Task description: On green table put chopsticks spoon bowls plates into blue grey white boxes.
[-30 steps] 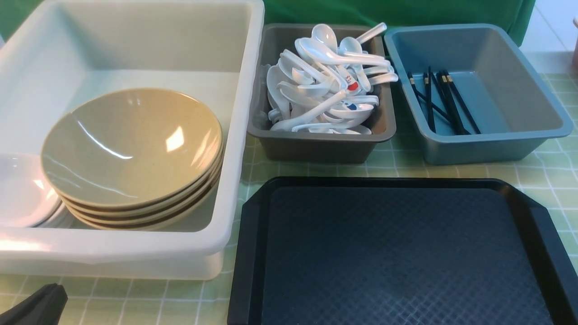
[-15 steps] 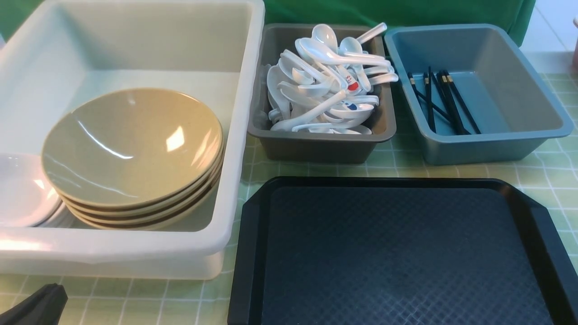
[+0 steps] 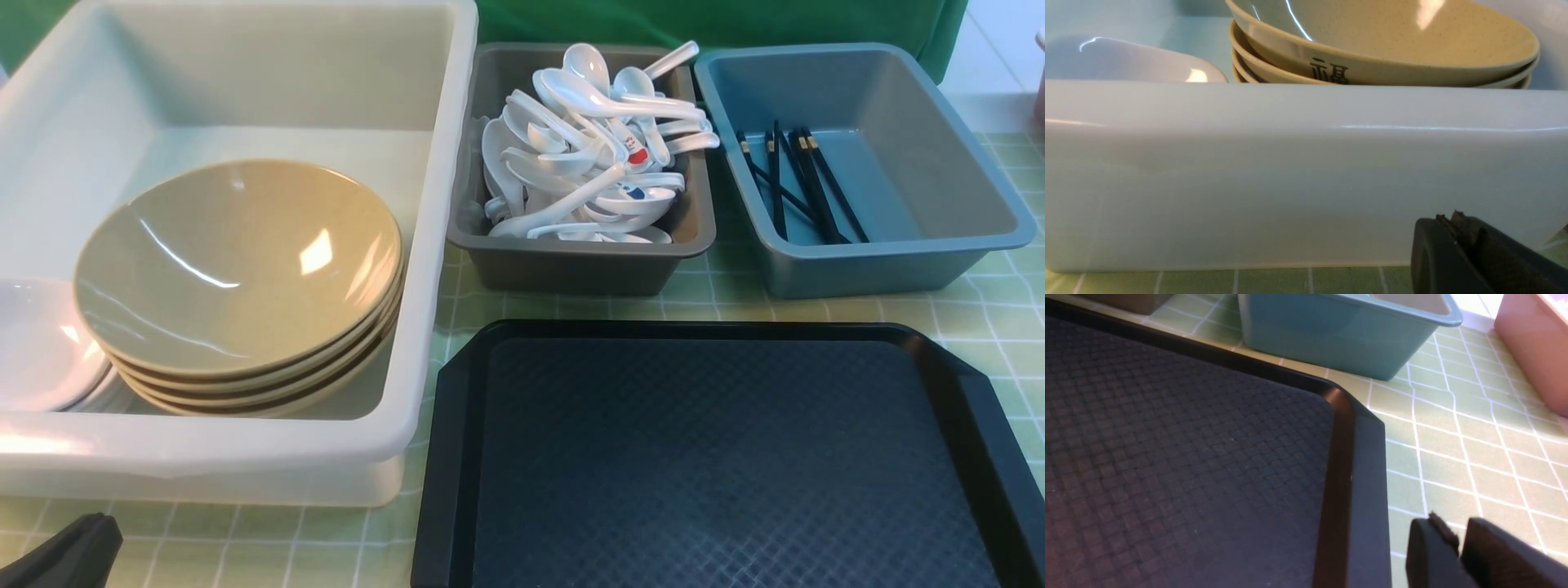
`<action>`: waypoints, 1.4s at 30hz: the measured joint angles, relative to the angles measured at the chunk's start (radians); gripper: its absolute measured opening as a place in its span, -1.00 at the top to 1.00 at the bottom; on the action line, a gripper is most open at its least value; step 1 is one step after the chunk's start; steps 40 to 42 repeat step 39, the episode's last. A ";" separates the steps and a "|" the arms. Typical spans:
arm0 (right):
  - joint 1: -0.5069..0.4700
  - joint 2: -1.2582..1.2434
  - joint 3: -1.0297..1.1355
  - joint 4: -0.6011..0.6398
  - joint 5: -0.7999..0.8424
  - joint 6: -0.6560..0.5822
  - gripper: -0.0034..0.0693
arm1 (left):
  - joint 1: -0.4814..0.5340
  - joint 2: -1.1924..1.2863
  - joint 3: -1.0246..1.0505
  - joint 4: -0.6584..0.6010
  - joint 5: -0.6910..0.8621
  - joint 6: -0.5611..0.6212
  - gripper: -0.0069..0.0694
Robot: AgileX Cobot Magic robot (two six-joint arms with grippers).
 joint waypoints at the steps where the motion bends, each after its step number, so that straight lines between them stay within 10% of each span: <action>1: 0.000 0.000 0.000 0.000 0.000 0.000 0.55 | 0.000 0.000 0.000 0.000 0.000 0.000 0.82; 42: 0.000 0.000 0.000 0.000 0.000 -0.003 0.49 | 0.000 0.000 0.000 0.000 0.000 0.000 0.82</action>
